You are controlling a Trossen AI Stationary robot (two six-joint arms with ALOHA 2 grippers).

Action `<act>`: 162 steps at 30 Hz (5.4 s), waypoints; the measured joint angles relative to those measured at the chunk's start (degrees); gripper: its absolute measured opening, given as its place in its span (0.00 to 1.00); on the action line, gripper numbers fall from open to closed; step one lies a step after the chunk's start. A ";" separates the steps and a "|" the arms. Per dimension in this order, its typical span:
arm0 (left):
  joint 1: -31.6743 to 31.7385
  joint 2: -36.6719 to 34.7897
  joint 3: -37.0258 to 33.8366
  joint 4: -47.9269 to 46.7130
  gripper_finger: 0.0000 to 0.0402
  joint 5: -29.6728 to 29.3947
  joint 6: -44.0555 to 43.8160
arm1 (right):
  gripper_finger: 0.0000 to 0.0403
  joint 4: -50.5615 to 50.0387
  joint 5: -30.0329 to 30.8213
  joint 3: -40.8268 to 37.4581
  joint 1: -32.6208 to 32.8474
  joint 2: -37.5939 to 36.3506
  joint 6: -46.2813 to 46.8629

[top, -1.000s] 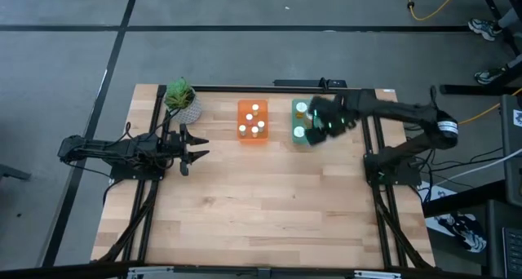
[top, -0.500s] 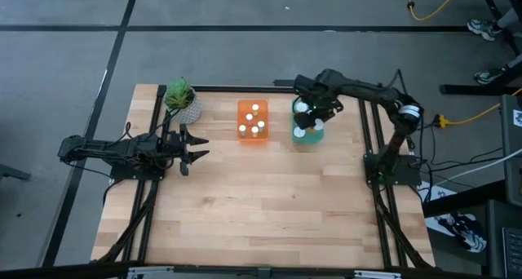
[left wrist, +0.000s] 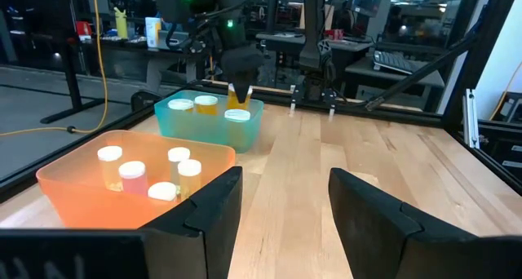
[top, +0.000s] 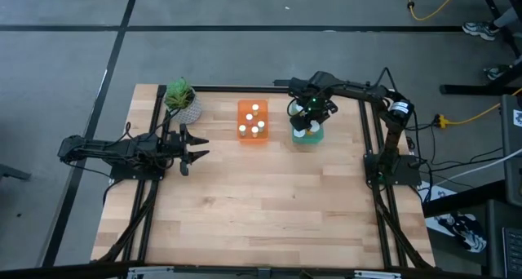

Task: Pick and place medicine bottles into bin by pill shape (circle, oval)
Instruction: Put the large orange pill bottle into the blue bin, then return to Home Position

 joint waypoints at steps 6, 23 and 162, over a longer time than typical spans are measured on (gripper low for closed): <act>0.00 0.00 0.01 0.00 0.44 -0.02 -0.01 | 0.54 -0.32 0.00 -0.60 0.02 0.00 0.07; 0.00 0.01 0.00 0.00 0.44 0.00 -0.01 | 0.54 2.42 0.00 -3.65 0.02 0.00 0.11; -0.01 0.00 0.01 0.02 0.44 -0.02 -0.01 | 0.66 74.51 2.00 -82.64 25.65 -106.01 -25.44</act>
